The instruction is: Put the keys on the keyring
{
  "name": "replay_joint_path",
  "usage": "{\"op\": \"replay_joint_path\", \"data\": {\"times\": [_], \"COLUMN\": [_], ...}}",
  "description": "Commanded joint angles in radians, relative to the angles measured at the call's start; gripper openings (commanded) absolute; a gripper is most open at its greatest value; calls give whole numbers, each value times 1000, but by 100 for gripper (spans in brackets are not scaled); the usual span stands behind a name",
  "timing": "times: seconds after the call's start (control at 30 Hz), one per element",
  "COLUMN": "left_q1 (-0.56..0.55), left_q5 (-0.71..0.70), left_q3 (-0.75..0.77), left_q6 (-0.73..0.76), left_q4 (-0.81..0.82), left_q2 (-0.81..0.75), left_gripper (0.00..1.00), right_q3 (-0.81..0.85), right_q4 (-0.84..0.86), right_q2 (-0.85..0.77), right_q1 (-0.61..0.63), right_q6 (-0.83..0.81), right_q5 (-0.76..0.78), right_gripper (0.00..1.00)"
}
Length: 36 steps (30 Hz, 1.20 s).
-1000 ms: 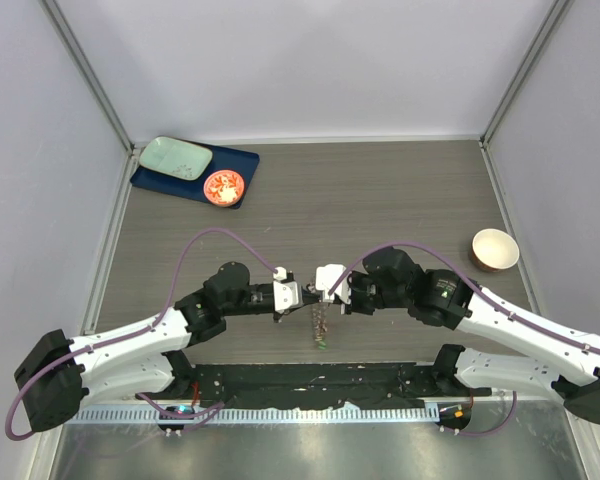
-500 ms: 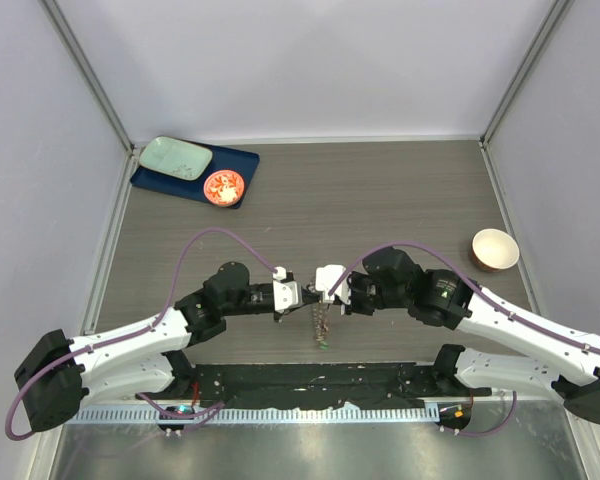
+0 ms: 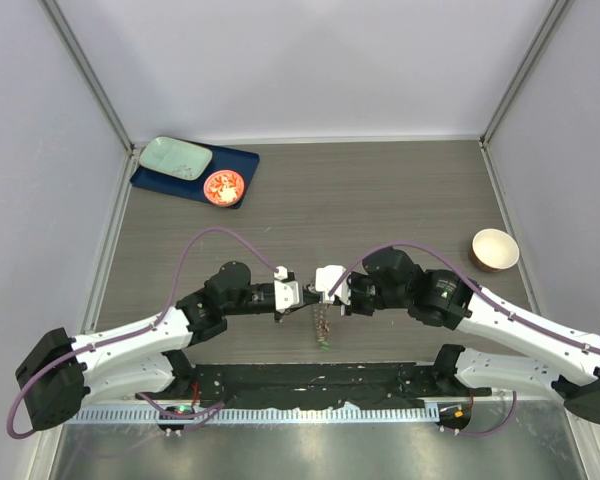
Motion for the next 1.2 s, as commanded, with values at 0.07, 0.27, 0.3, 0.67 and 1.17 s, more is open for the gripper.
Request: {"op": "replay_joint_path", "data": {"times": [0.07,0.27,0.3,0.67,1.17], "left_q1": [-3,-3,-3,-3,-3], "left_q5": [22,28,28,34,74], "left_q3": [50,49,49,49,62], "left_q6": [-1,-6,-6,-7,-9], "left_q4": [97,100,100,94,85], "left_q2": [-4,-4,-4,-9,-1], "left_gripper": [0,0,0,0,0], "right_q3": [7,7,7,6,7], "right_q4": [33,35,35,33,33], "right_q2": [-7,-4,-4,-7,7], "right_q1": [5,7,7,8,14], "right_q6": [-13,-13,-13,-13,-14], "right_q5": [-22,-24,-22,-19,-10], "right_gripper": [1,1,1,1,1]}}
